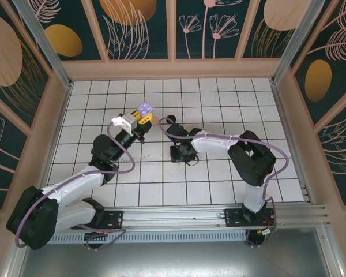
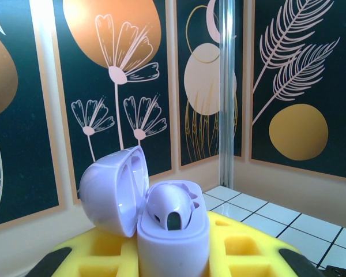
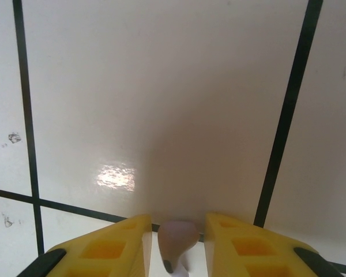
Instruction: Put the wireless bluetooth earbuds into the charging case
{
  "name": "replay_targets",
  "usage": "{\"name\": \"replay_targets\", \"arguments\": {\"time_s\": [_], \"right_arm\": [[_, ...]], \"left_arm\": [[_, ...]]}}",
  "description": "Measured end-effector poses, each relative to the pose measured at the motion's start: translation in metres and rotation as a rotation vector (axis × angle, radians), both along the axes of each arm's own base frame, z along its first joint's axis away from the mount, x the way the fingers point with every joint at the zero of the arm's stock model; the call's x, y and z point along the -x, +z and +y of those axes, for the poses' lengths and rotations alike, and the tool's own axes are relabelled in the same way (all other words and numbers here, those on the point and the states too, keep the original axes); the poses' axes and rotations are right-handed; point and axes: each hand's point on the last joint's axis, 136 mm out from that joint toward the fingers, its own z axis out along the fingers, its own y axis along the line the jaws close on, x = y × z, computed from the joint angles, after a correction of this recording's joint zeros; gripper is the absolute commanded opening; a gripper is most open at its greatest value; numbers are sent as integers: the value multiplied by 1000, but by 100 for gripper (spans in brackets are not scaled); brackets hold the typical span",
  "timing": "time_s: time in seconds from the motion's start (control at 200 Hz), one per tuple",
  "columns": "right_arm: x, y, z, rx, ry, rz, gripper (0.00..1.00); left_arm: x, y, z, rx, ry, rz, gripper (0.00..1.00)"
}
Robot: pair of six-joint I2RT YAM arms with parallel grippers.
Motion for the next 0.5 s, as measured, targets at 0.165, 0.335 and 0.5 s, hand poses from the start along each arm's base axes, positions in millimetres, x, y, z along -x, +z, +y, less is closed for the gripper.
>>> {"name": "replay_targets", "arguments": {"time_s": [0.165, 0.335, 0.5], "right_arm": [[0, -1, -1, 7, 0, -1, 24], [0, 1, -1, 12, 0, -5, 17], [0, 3, 0, 13, 3, -9, 16]], "left_arm": [[0, 0, 0, 0, 0, 0, 0], [0, 0, 0, 0, -1, 0, 0], [0, 0, -1, -2, -4, 0, 0]]}}
